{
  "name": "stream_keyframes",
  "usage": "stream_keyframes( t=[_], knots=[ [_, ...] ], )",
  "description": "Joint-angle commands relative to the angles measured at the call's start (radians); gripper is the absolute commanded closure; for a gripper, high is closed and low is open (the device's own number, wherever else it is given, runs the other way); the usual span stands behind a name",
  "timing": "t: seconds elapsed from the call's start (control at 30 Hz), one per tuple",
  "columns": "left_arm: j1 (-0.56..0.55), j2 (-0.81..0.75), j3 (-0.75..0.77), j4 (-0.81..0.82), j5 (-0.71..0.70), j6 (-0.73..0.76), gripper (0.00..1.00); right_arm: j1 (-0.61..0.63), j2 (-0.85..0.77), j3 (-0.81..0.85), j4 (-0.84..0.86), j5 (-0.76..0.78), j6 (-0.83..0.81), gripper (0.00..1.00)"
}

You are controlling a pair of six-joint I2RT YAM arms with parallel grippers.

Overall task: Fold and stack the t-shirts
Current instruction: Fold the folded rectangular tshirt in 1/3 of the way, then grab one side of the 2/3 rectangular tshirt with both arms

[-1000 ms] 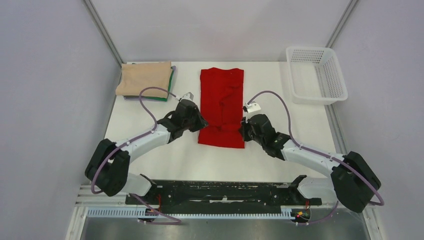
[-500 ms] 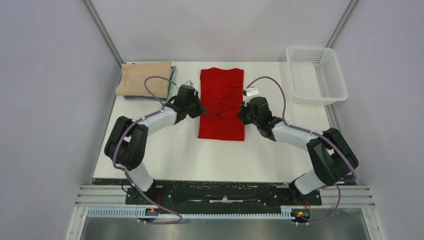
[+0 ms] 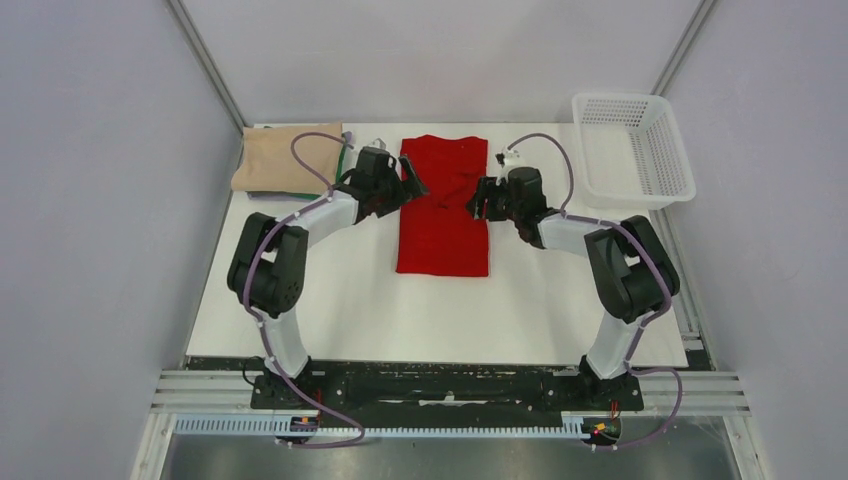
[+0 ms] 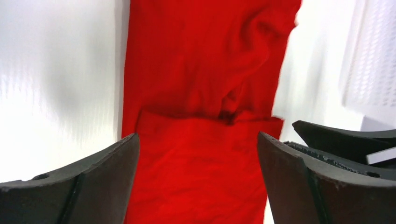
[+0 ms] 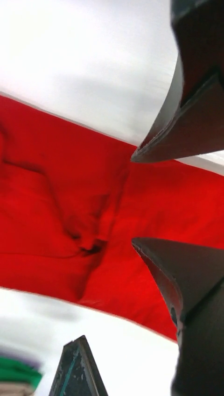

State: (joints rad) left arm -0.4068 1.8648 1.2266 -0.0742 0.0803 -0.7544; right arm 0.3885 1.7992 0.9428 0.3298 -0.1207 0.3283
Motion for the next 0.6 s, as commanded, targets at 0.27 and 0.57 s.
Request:
stream_keyframes(
  t=[0.27, 0.57],
  knots=[
    [0.034, -0.207, -0.115, -0.067, 0.003, 0.028, 0.0, -0.053, -0.164, -0.114, 0.046, -0.166, 0.005, 0.02],
    [0.013, -0.4, -0.472, -0.019, 0.108, -0.031, 0.0, 0.004, -0.485, -0.486, 0.051, -0.162, -0.052, 0.02]
  ],
)
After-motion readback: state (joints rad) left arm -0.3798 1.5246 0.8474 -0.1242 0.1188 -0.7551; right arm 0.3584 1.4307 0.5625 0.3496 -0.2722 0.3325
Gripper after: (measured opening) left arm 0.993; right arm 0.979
